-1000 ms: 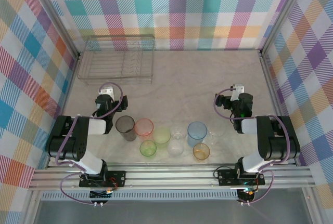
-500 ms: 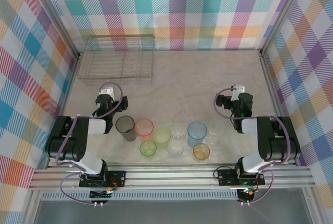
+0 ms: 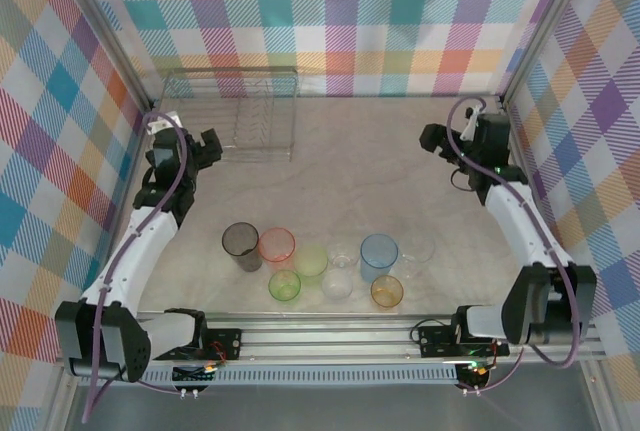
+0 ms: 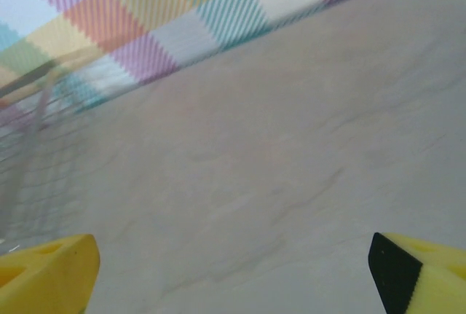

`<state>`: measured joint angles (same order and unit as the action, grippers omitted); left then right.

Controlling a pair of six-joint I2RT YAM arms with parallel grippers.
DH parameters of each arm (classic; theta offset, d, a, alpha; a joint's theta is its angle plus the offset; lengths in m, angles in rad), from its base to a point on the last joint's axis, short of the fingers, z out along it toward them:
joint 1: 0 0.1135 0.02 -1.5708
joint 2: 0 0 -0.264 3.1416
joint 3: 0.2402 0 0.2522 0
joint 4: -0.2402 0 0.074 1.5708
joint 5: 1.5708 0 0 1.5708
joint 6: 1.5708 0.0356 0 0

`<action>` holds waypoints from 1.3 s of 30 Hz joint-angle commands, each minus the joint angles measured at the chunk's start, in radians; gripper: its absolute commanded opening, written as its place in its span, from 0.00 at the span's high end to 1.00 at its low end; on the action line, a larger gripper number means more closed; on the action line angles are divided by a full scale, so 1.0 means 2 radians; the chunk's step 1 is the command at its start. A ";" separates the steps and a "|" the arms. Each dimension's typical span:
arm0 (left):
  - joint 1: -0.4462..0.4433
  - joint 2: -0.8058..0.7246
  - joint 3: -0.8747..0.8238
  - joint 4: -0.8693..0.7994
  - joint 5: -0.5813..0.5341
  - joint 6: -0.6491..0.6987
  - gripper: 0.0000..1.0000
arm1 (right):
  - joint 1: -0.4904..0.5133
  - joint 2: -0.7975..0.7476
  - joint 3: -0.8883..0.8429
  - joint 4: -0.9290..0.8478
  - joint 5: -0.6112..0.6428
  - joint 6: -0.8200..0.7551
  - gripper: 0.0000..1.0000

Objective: Load the cups into the dish rack

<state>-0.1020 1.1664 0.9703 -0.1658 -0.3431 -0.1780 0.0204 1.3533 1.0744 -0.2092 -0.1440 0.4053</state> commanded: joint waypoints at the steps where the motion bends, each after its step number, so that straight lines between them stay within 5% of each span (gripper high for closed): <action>1: -0.002 -0.019 0.023 -0.148 -0.011 -0.055 0.00 | 0.020 0.062 0.072 -0.102 -0.115 0.071 0.09; 8: -0.002 -0.168 -0.033 -0.163 0.044 -0.111 0.00 | 0.116 0.207 0.256 -0.196 -0.102 0.052 0.13; 20: -0.001 -0.301 -0.079 -0.204 0.121 -0.184 0.00 | 0.261 0.410 0.477 -0.249 -0.040 0.039 0.19; 39: -0.001 -0.327 -0.086 -0.281 0.124 -0.199 0.00 | 0.313 0.555 0.639 -0.185 0.089 0.061 0.34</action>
<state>-0.1024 0.5251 0.8135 -0.7086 -0.1200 -0.5617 0.6437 2.4271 2.2936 -0.6243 -0.0273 0.5060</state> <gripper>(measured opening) 0.997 0.669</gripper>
